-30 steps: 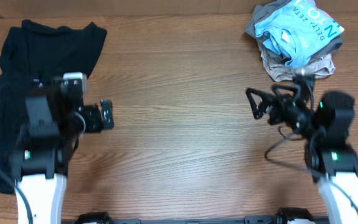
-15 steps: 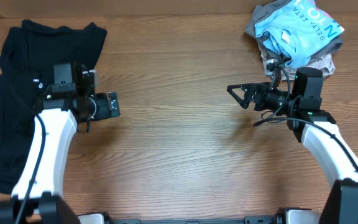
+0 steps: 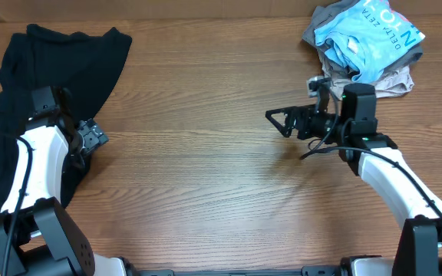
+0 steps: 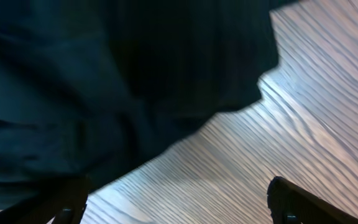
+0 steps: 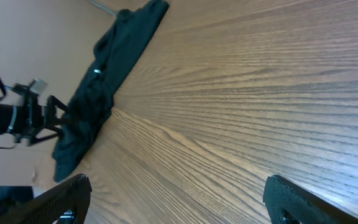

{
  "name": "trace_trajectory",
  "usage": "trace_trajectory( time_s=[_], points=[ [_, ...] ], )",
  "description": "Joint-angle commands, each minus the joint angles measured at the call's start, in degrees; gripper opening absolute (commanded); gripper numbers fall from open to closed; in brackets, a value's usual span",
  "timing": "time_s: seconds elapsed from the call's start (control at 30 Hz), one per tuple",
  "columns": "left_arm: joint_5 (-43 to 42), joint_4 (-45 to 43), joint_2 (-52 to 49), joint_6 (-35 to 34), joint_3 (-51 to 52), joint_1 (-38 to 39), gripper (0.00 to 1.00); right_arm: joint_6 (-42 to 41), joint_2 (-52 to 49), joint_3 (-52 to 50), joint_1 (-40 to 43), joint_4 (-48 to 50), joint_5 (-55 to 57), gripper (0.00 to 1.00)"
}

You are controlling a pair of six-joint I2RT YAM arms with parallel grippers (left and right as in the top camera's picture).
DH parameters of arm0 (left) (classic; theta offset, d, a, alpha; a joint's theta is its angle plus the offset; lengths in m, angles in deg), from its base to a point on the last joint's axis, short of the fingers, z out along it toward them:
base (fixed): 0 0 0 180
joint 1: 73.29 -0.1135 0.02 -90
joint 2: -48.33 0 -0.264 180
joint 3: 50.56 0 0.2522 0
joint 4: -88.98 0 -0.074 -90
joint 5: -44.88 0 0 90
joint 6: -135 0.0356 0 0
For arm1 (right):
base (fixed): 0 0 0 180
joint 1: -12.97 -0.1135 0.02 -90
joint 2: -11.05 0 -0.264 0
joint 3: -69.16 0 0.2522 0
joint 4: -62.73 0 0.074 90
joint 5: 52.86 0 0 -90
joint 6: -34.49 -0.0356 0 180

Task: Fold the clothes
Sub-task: 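Reach the left gripper into the black T-shirt and grasp it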

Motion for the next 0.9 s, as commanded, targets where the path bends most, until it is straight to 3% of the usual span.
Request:
trace_trajectory(
  time_s=[0.0, 0.17, 0.3, 0.33, 0.43, 0.5, 0.77, 0.87],
  points=[
    [7.98, -1.05, -1.16, -1.66, -0.63, -0.02, 0.91, -0.04, 0.17, 1.22, -1.11, 0.81, 3.06, 0.92],
    [12.74, -4.15, -3.87, -1.64, -0.52, -0.04, 0.69, -0.04, 0.17, 1.22, -1.16, 0.94, 3.04, 0.87],
    [13.88, -7.43, -6.71, -1.64, -0.52, -0.04, 0.61, -0.04, 0.17, 1.22, -1.16, 0.83, 3.04, 0.84],
    [13.88, -8.13, -7.3, -1.64, -0.52, -0.04, 0.56, -0.02, 0.17, 1.22, -1.16, 0.87, 3.06, 0.83],
    [13.68, -10.8, -9.33, -1.64, -0.52, -0.04, 0.3, 0.15, 0.17, 1.22, -1.16, 1.16, 3.08, 0.8],
    [13.44, -12.09, -9.77, -1.68, -0.52, 0.09, 0.05, 0.15, 0.17, 1.22, -1.16, 1.18, 3.63, 0.78],
    [6.8, -7.32, -6.56, -0.66, -8.02, 0.83, 0.04, 0.17, 0.2, 1.25, -1.03, 2.58, 5.4, 0.62],
    [-0.39, -0.85, -5.25, 3.82, -15.45, 1.22, 0.04, 0.13, 0.22, 1.29, -0.61, 3.3, 5.79, 0.48]
  ],
)
